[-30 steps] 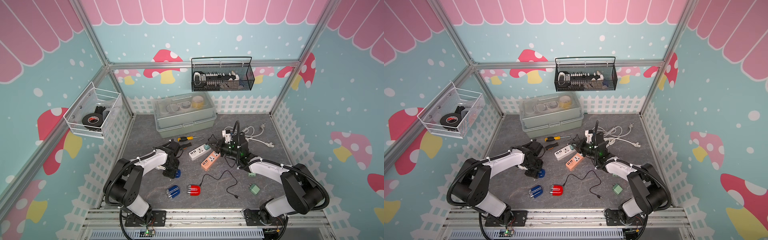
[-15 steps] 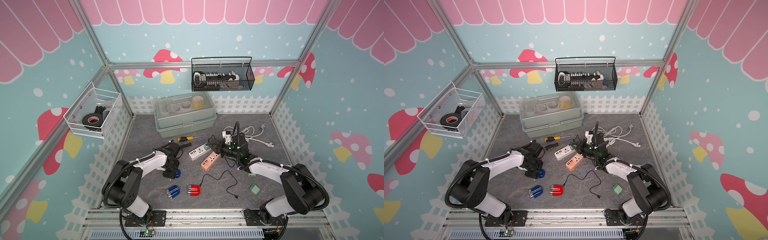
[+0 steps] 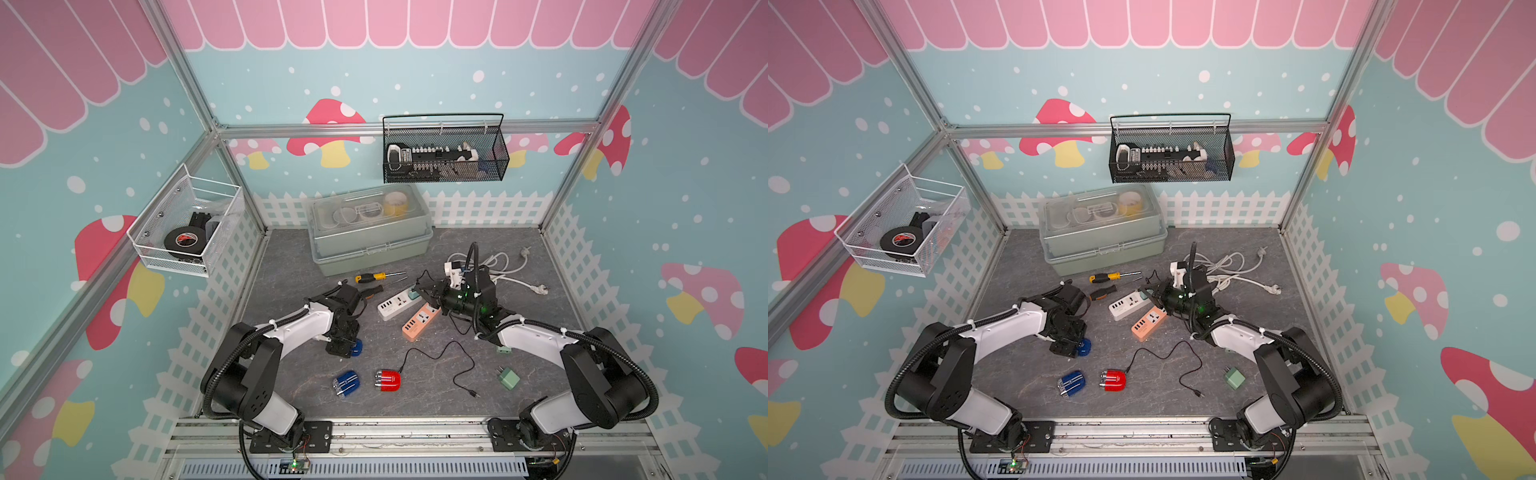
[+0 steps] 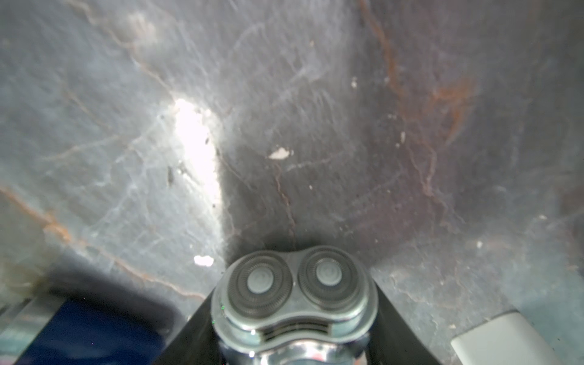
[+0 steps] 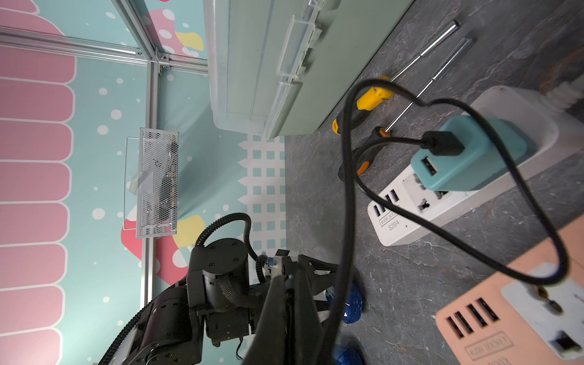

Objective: Charge the electric shaver
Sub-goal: Pick up the electric shaver from the center of the board.

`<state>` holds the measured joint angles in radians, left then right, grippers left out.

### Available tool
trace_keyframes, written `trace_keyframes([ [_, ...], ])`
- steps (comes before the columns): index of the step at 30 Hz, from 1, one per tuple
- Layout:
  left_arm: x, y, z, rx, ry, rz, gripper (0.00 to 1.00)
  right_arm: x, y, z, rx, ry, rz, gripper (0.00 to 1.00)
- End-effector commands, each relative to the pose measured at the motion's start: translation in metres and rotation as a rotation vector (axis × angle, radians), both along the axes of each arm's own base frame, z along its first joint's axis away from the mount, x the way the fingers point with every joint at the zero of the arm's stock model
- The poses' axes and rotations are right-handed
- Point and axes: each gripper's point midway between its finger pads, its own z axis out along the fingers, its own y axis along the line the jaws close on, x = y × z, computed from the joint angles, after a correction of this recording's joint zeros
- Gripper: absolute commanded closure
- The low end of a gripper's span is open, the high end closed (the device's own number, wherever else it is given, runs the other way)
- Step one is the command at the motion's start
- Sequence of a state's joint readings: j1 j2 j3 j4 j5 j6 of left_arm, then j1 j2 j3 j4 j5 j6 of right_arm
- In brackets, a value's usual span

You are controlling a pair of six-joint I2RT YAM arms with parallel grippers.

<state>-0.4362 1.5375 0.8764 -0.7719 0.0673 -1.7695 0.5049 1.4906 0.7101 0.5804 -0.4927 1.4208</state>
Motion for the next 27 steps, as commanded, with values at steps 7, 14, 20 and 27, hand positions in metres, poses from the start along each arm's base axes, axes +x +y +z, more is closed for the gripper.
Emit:
trace_keyframes([
  [7,0.059,-0.050,0.104,-0.307,-0.249,0.081,1.00,0.009,-0.015,0.069,-0.056,-0.389,-0.140,1.00],
  [14,0.087,-0.090,0.134,-0.551,-0.299,0.096,1.00,0.009,0.006,0.083,-0.051,-0.473,-0.112,1.00],
  [20,0.102,-0.105,0.153,-0.641,-0.329,0.090,1.00,0.005,0.015,0.071,-0.089,-0.467,-0.085,1.00],
  [27,0.111,-0.113,0.160,-0.692,-0.346,0.102,1.00,0.003,0.025,0.061,-0.107,-0.440,-0.074,1.00],
])
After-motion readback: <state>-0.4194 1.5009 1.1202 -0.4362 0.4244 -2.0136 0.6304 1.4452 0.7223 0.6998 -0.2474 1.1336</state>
